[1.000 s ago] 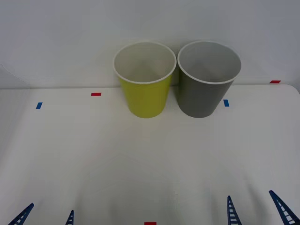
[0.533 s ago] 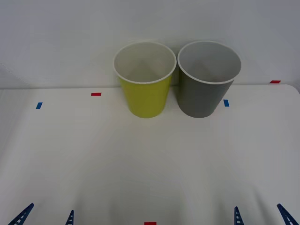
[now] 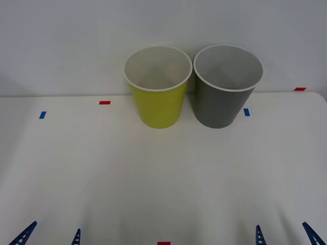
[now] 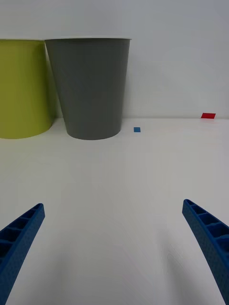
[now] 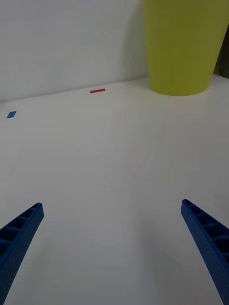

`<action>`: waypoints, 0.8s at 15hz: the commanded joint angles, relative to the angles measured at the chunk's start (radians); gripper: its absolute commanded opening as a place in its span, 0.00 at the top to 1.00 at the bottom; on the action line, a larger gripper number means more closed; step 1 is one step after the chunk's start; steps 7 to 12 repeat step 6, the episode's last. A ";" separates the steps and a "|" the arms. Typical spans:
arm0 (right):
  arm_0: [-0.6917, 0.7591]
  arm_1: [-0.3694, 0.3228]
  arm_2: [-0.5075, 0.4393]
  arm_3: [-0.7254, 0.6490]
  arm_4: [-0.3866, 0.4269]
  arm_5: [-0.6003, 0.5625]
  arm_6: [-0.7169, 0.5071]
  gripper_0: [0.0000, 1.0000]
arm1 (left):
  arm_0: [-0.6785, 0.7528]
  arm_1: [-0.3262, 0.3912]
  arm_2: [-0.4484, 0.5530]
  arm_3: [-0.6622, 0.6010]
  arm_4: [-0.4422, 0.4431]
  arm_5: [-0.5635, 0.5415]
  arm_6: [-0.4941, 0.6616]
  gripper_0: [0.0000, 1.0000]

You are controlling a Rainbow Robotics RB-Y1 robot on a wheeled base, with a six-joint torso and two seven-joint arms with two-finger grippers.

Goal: Put cans in the gray bin and PET bottles in the light green bin.

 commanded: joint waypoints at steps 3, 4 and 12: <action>0.000 0.000 0.000 0.000 0.000 0.000 0.000 0.00 | 0.000 0.000 0.000 0.000 0.000 0.000 0.000 0.00; 0.000 0.000 0.000 0.000 0.000 0.000 0.000 0.00 | 0.000 0.000 0.000 0.000 0.000 0.000 0.000 0.00; 0.000 0.000 0.000 0.000 0.000 0.000 0.000 0.00 | 0.000 0.000 0.000 0.000 0.000 0.000 0.000 0.00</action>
